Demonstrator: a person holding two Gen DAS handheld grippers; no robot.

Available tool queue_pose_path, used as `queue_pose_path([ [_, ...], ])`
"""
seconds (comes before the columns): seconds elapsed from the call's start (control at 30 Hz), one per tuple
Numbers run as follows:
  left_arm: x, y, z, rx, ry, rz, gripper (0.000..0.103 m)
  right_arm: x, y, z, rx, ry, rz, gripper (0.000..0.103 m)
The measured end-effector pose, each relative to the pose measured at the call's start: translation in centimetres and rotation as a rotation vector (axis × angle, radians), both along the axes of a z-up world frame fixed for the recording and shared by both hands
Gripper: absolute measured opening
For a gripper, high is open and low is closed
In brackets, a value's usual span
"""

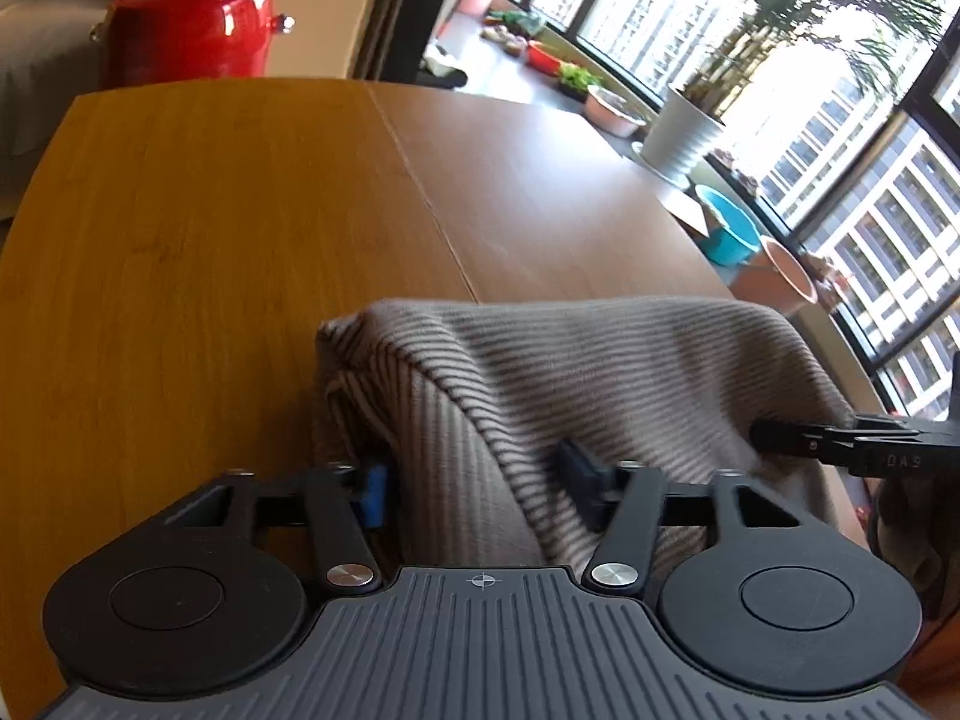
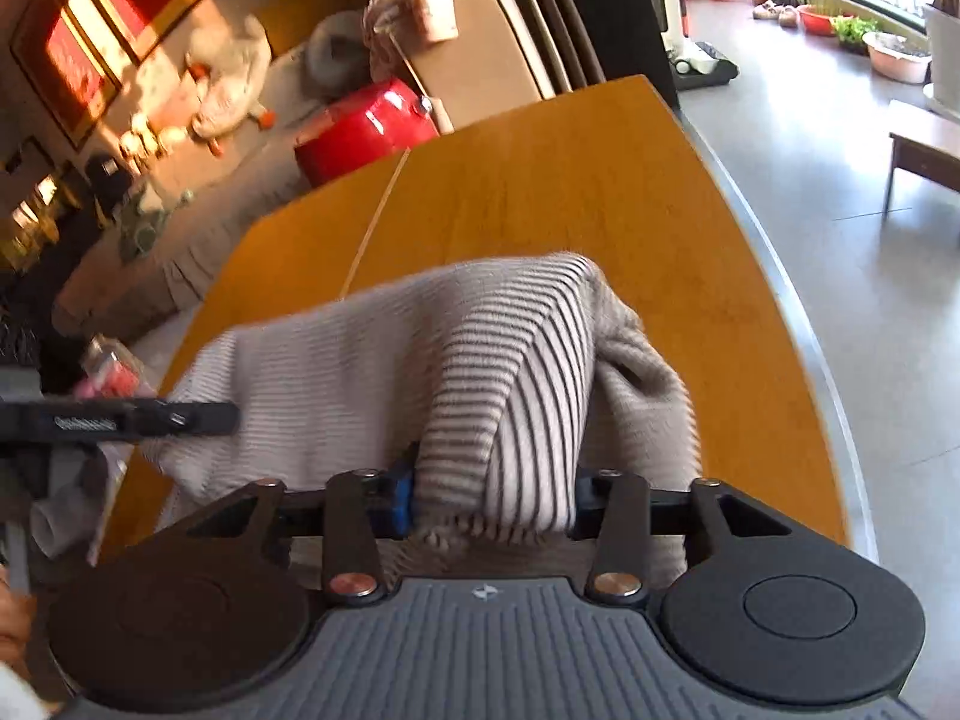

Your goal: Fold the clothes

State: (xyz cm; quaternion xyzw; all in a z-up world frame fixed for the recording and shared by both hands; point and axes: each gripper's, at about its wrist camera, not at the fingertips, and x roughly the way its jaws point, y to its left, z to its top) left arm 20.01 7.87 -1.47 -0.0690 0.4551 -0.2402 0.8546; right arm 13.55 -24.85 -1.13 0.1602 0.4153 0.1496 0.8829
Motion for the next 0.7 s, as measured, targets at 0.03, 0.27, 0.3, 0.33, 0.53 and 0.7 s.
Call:
queue_pose_path([
  [0.03,0.7,-0.1,0.0,0.012,-0.027,0.012,0.052,1.0,0.4,-0.2,-0.015,-0.029,0.006,0.038],
  [0.27,6.8,0.7,2.0,0.045,-0.147,0.160,0.026,8.9,2.4,2.0,0.017,-0.169,0.005,0.029],
  [0.3,6.5,1.0,2.6,0.040,-0.158,0.160,0.026,8.7,2.5,2.7,0.016,-0.194,0.019,0.029],
  [0.33,5.7,1.2,3.1,0.035,-0.164,0.154,0.026,8.0,2.5,3.3,0.013,-0.215,0.036,0.029],
  [0.53,-0.2,2.4,4.2,0.009,-0.138,0.092,0.026,2.6,1.2,4.2,0.052,-0.174,0.082,0.029],
  [0.7,-2.4,2.0,1.2,0.076,-0.076,0.082,0.039,0.8,1.6,0.1,-0.044,-0.086,0.063,0.042],
])
